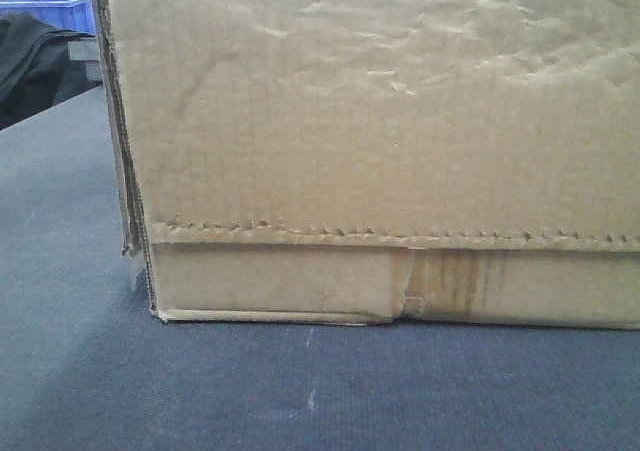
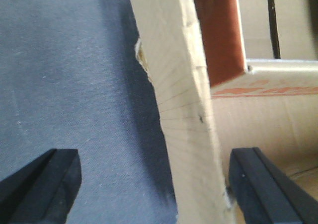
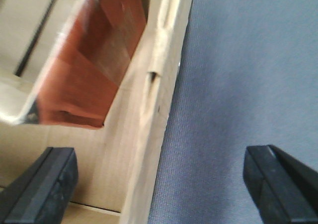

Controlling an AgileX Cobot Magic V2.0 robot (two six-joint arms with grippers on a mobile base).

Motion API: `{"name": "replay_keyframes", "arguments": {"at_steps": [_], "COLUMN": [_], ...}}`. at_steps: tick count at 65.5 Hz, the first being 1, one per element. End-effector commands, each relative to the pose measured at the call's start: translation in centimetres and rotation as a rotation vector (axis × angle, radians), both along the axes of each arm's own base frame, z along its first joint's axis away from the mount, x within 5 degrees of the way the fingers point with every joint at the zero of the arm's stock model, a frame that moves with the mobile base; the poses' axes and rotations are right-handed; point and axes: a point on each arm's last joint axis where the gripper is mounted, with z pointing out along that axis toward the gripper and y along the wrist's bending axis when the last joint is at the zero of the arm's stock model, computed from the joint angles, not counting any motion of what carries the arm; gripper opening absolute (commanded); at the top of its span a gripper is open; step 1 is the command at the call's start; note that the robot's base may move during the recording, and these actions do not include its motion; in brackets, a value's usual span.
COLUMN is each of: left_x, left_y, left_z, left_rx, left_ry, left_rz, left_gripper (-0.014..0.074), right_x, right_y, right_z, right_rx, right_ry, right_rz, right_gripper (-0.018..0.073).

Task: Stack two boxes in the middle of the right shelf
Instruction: 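Lift the box stack off the table with both grippers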

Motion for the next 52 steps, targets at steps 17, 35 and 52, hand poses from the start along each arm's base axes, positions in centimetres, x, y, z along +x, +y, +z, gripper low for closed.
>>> {"name": "replay_keyframes", "arguments": {"at_steps": [17,35,52], "left_x": [1.2,1.9,1.9], "left_y": [-1.5,-1.9,-1.9], "left_z": [-2.1,-3.4,-3.4], "left_rx": [-0.045,-0.043,-0.047], "left_ry": [0.048,0.081,0.083], "left_rz": [-0.017,-0.016,-0.017], "left_gripper": [0.0495,0.0118,-0.0111], "right_x": [2.8,3.0,2.9], "right_y": [0.3,0.3,0.3], "right_z": [-2.9,-2.9,-2.8], "right_rx": [-0.007,-0.006,-0.005], "right_ry": [0.085,0.064,0.062], "right_rz": [0.001,-0.004,-0.004], "right_gripper": [0.0567,0.0094,-0.0160]}}
